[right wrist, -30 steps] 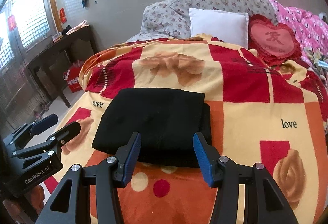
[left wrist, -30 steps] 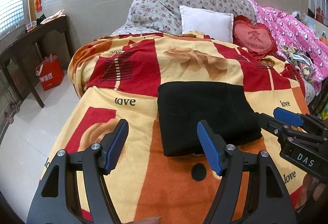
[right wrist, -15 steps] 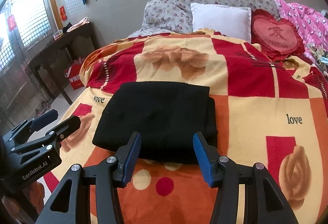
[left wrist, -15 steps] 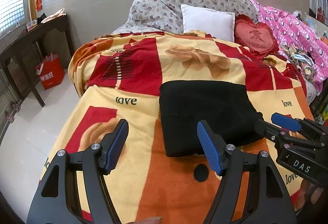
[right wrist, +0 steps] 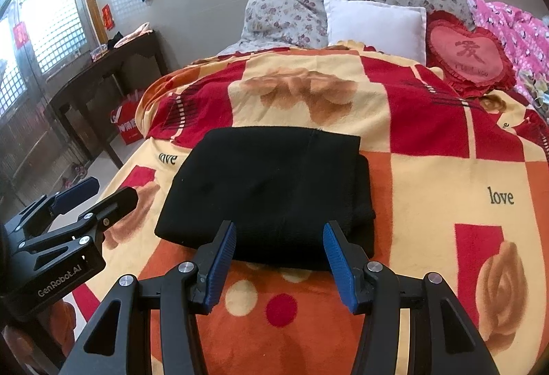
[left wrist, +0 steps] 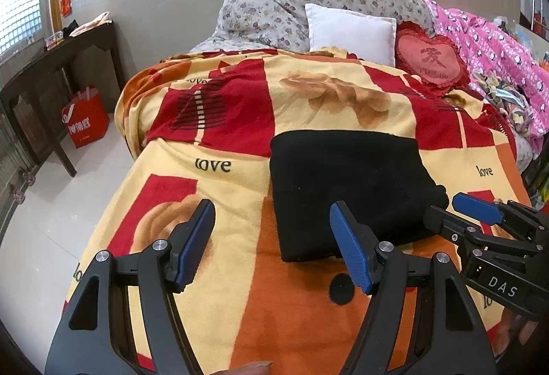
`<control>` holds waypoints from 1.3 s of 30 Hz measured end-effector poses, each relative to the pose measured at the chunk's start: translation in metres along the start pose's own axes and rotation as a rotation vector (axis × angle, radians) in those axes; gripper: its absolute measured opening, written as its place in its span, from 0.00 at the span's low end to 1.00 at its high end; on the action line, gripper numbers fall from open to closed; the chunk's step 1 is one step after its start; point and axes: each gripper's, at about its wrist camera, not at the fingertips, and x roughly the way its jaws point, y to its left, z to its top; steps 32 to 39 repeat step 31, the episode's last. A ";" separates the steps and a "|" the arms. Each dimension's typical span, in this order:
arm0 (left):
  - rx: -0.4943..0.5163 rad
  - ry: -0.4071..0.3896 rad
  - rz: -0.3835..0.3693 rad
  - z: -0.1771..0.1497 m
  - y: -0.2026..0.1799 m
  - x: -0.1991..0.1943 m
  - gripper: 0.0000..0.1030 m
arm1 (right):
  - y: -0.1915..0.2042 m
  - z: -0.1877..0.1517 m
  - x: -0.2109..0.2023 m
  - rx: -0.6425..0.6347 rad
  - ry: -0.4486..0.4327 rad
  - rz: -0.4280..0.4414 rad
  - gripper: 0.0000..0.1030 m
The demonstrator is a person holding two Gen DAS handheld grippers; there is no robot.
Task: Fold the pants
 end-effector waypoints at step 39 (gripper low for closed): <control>-0.026 0.010 -0.028 -0.003 0.007 0.007 0.68 | -0.011 -0.006 0.004 0.010 0.004 -0.012 0.50</control>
